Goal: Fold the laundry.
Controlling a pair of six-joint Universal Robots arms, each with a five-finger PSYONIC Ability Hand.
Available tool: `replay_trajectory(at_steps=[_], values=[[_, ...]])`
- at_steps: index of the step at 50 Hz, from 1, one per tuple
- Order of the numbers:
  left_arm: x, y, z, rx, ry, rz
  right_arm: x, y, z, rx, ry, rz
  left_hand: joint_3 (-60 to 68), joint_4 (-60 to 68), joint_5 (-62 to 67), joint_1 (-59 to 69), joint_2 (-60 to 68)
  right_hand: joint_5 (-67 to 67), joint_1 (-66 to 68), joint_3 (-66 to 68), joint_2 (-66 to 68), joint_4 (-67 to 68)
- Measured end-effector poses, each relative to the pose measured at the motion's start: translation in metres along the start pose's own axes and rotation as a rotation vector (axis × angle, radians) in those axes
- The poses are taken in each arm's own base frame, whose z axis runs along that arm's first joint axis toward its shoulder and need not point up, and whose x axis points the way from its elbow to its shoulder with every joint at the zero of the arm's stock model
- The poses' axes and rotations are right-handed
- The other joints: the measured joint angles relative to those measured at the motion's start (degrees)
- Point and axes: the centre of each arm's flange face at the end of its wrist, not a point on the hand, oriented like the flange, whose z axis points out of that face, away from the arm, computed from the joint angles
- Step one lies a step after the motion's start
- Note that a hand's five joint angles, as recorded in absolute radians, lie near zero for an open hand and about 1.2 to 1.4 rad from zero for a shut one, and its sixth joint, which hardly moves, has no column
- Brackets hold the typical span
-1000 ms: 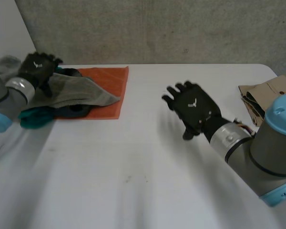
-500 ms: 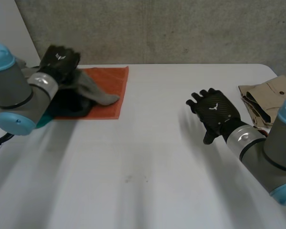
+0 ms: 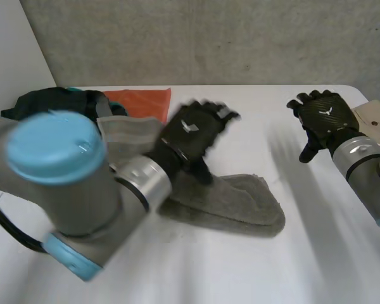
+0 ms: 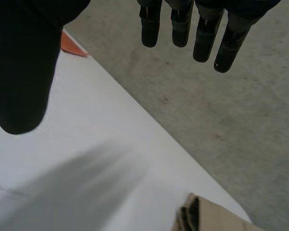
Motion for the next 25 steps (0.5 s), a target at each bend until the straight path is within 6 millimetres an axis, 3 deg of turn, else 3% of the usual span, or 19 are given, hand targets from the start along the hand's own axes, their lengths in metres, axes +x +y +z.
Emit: replay_trajectory(at_steps=[2, 3, 4, 8, 9, 11, 13, 15, 25], values=[[-0.024, -0.011, -0.002, 0.024, -0.067, 0.007, -0.003, -0.001, -0.001, -0.005, -0.032, 0.010, 0.00, 0.00, 0.00, 0.00, 0.00, -0.01, 0.00, 0.00, 0.00, 0.00], [-0.047, -0.017, -0.004, 0.036, -0.132, 0.014, -0.006, -0.002, -0.004, -0.022, -0.074, 0.022, 0.00, 0.00, -0.01, 0.00, 0.00, 0.00, 0.00, 0.00, 0.00, 0.00], [-0.053, -0.018, -0.005, 0.037, -0.148, 0.015, -0.008, -0.002, -0.005, -0.034, -0.093, 0.028, 0.00, 0.00, -0.01, 0.00, 0.00, -0.01, 0.00, 0.00, 0.00, 0.00], [-0.111, -0.020, -0.011, 0.024, -0.296, 0.032, -0.017, -0.005, -0.018, -0.130, -0.206, 0.068, 0.00, 0.01, 0.01, 0.17, 0.02, 0.00, 0.00, 0.00, 0.00, 0.00], [-0.115, -0.019, -0.011, 0.021, -0.307, 0.034, -0.018, -0.005, -0.020, -0.143, -0.217, 0.073, 0.01, 0.03, 0.01, 0.22, 0.04, 0.00, 0.00, 0.00, 0.00, 0.00], [-0.143, -0.010, -0.012, -0.017, -0.363, 0.049, -0.024, -0.005, -0.027, -0.194, -0.262, 0.092, 0.16, 0.18, 0.15, 0.22, 0.17, 0.00, 0.00, 0.00, 0.00, 0.00], [-0.153, -0.004, -0.011, -0.039, -0.379, 0.058, -0.029, -0.005, -0.033, -0.233, -0.297, 0.106, 0.16, 0.18, 0.18, 0.22, 0.23, 0.00, 0.00, 0.00, 0.00, 0.00], [-0.179, 0.018, -0.007, -0.118, -0.394, 0.101, -0.043, -0.003, -0.045, -0.288, -0.358, 0.125, 0.16, 0.19, 0.18, 0.22, 0.42, -0.01, 0.00, 0.00, 0.00, 0.00], [-0.217, 0.086, 0.010, -0.302, -0.300, 0.325, -0.083, 0.007, -0.064, -0.281, -0.426, 0.098, 0.16, 0.18, 0.18, 0.22, 0.42, 0.00, 0.00, 0.00, 0.00, 0.00]])
